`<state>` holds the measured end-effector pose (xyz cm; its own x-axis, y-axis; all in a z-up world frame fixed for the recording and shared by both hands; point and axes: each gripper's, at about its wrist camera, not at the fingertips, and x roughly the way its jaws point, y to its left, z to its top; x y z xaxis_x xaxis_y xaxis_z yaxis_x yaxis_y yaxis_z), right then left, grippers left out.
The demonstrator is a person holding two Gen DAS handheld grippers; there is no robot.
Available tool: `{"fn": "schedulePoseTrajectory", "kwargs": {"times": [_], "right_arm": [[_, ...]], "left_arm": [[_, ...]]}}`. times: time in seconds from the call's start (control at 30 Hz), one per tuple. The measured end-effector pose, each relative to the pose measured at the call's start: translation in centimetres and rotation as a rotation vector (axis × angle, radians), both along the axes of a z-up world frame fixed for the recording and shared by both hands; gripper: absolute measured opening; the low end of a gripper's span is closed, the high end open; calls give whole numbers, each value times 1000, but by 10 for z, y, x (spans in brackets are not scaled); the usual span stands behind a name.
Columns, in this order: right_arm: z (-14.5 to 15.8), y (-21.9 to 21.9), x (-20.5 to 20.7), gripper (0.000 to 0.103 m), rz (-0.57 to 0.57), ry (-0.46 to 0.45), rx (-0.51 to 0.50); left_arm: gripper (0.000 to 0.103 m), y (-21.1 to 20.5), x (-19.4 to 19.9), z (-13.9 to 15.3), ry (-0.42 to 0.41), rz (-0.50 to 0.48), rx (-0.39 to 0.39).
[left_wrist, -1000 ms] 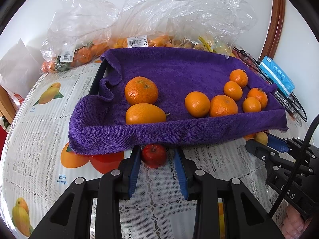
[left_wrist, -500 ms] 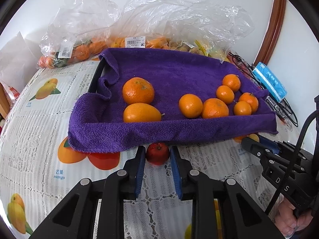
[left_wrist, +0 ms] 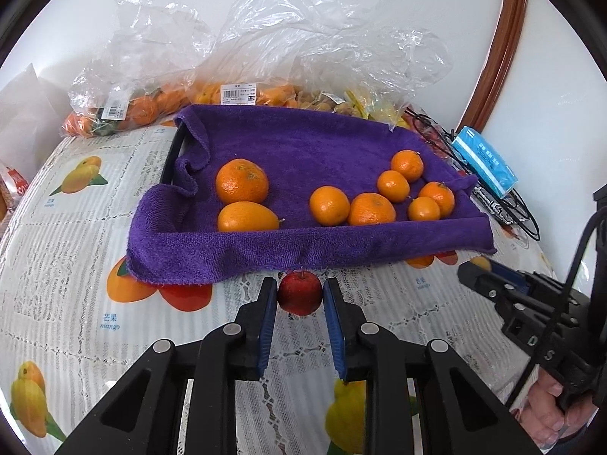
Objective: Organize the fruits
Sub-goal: 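Lift and carry both fruits over the purple towel with both tools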
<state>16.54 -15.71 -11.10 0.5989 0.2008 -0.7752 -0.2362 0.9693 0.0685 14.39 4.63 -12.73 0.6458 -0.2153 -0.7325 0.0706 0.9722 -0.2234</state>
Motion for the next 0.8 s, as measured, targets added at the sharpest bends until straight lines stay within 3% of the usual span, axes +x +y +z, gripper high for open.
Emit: {"fn": "schedulePoseTrajectory", "kwargs": {"times": [0.8], "right_arm": [[47, -3, -27, 26, 14, -107, -2]], "left_arm": [[24, 11, -33, 44, -72, 58, -40]]}}
